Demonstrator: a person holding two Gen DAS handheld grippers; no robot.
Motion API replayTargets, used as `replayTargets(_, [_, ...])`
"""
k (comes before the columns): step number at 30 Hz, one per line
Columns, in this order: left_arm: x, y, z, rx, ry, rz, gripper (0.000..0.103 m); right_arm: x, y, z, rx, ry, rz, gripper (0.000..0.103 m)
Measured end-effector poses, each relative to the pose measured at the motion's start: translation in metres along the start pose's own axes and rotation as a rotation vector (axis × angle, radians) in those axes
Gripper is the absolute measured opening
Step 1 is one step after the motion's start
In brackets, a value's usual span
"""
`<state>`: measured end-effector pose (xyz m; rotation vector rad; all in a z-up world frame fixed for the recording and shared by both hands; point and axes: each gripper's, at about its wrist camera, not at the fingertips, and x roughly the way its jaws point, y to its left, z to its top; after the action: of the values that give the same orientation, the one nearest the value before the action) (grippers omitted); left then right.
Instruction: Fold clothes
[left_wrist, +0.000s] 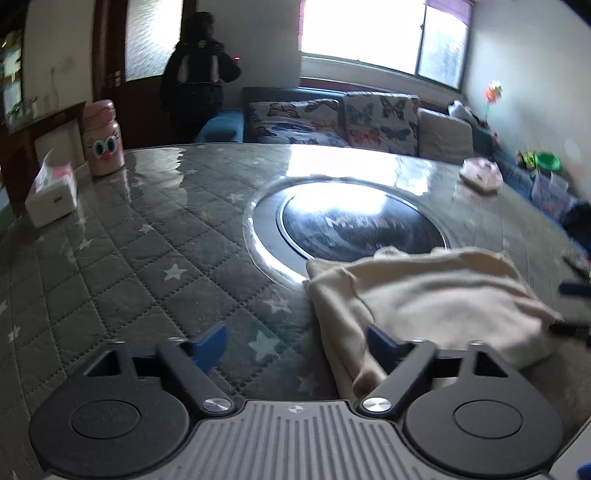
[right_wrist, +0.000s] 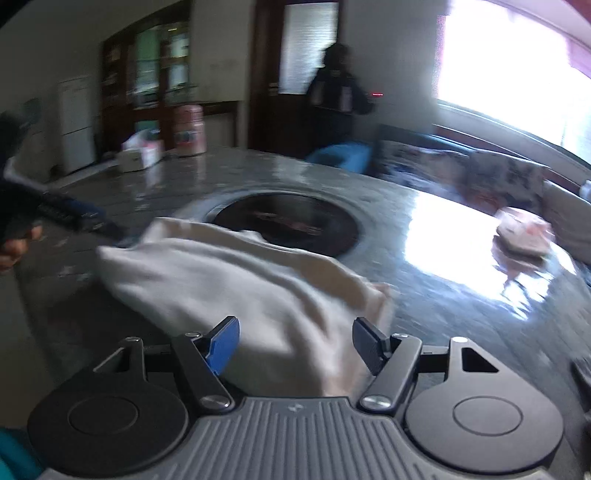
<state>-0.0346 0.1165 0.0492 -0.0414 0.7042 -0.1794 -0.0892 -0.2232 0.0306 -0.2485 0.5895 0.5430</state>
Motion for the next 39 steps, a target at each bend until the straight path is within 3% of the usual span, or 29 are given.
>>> replayTargets(5, [-0.004,0.003,0.003,-0.019,-0.006,-0.007,0.102,0.016,0.042,0.015,-0.156,0.017,0.110,0.063])
replayTargets(13, [-0.001,0.019,0.011,-0.120,0.014,-0.040,0.102,0.042,0.111,0.034,-0.365,0.020,0.246,0.053])
replayTargets(23, [0.009,0.022,0.014,-0.180,0.056,-0.119,0.102,0.072,0.150,0.041,-0.501,0.038,0.243,0.036])
replayTargets(29, [0.017,0.019,0.014,-0.224,0.079,-0.157,0.102,0.078,0.150,0.043,-0.473,0.024,0.227,0.019])
replayTargets(39, [0.037,0.015,0.019,-0.412,0.160,-0.303,0.089,0.057,0.101,0.067,-0.227,-0.054,0.292,0.014])
